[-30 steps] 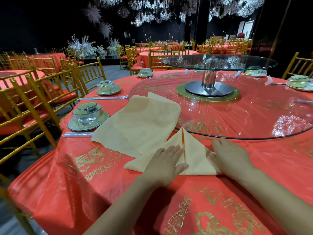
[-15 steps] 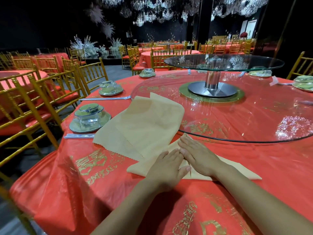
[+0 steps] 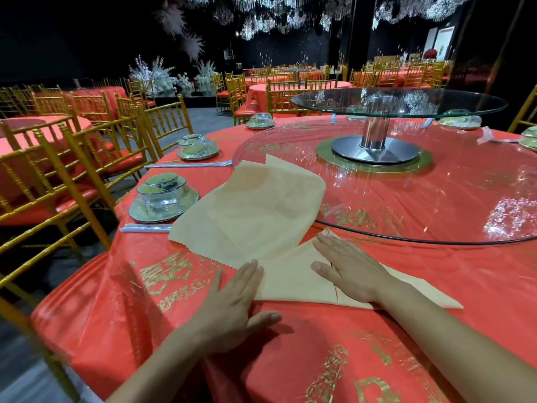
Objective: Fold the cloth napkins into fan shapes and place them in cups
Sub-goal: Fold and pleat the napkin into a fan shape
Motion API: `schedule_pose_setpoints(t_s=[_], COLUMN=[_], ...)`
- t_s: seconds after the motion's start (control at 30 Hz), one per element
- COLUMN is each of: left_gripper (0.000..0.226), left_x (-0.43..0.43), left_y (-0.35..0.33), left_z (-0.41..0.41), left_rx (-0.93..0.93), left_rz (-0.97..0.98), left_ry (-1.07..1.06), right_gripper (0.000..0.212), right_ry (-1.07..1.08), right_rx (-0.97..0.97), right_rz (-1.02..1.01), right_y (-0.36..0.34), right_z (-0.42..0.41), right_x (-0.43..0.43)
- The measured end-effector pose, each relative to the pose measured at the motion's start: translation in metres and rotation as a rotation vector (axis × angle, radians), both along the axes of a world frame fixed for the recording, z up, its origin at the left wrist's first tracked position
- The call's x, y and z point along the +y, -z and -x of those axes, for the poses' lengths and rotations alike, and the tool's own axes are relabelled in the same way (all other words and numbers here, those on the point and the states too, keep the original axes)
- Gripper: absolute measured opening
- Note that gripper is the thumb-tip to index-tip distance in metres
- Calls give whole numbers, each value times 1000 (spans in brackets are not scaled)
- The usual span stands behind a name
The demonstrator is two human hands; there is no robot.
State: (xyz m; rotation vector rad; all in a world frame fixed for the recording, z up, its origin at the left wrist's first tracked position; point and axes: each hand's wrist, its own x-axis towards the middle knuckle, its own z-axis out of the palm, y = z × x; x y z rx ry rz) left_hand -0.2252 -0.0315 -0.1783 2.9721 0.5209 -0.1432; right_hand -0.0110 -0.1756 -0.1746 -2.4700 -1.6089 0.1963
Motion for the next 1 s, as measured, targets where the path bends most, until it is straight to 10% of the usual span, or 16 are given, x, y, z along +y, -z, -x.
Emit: schedule_pose_setpoints(t_s=[0.27,0.43,0.67,0.83,1.0], left_gripper=[138,64,55,87,88], left_x=[-8,-49,-66,-65,-63], left_y=[-13,-16,-16,-13,-2], left_z=[3,-52,-85,-100,-99], left_rx=[-67,-447,-311,-278,-347], left_rz=[-127,61,156,79,92], left_ry=[-30,222,143,224,231], right_gripper=[111,82,40,42,111], right_ry=[-15,3,87,73,13], right_rx=[-41,-11,766,432,165], right_rz=[7,0,-356,-342,-173], right_y=[2,3,-26,-21,-1], right_z=[-1,-1,-4,3,2], right_x=[1,1,-16,-38,-63])
